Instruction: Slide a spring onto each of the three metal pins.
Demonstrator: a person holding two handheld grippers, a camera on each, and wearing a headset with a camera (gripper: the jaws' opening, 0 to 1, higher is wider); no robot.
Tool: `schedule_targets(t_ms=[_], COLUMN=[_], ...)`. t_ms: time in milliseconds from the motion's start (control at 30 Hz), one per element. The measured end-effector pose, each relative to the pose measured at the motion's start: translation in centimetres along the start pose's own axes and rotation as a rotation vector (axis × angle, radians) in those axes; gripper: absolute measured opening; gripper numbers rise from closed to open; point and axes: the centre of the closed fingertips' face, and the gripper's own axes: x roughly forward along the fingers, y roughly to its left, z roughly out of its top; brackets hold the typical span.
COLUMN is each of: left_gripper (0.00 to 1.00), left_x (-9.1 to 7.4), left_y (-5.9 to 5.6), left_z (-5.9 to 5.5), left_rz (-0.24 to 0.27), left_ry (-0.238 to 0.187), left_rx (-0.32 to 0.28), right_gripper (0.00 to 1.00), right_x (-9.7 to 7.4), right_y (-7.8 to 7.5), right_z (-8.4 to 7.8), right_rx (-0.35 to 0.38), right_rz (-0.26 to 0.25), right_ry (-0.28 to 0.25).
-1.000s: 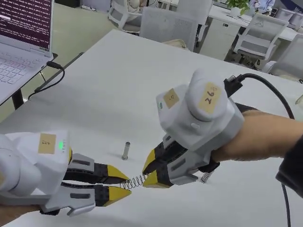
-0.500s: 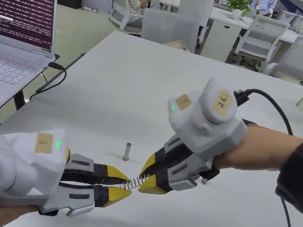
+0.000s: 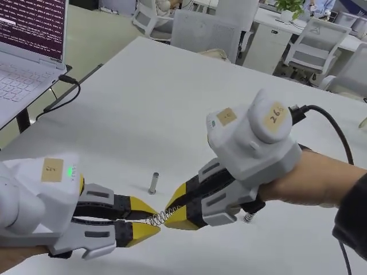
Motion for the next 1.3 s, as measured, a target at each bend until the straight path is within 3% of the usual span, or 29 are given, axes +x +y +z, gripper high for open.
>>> schedule_targets(t_ms=[367, 700, 900, 1300], left_gripper=[0.02, 0.03, 0.07, 0.16], left_x=[0.5, 0.7, 0.6, -1.0], left_y=[-0.2, 0.1, 0.4, 1.5], left_z=[0.0, -0.2, -0.6, -1.4], left_rz=[-0.008, -0.006, 0.007, 0.068], left_ry=[-0.002, 0.003, 0.022, 0.030], left_rx=[0.002, -0.001, 0.001, -0.046], right_gripper=[0.08, 0.08, 0.08, 0.08], right_x=[0.0, 0.1, 0.1, -0.5], right_y=[0.2, 0.0, -0.1, -3.7], right_z=[0.6, 0.5, 0.5, -0.8], right_rx=[-0.066, -0.080, -0.085, -0.073], right_rz=[0.016, 0.030, 0.038, -0.019], right_ry=[0.124, 0.196, 0.208, 0.267])
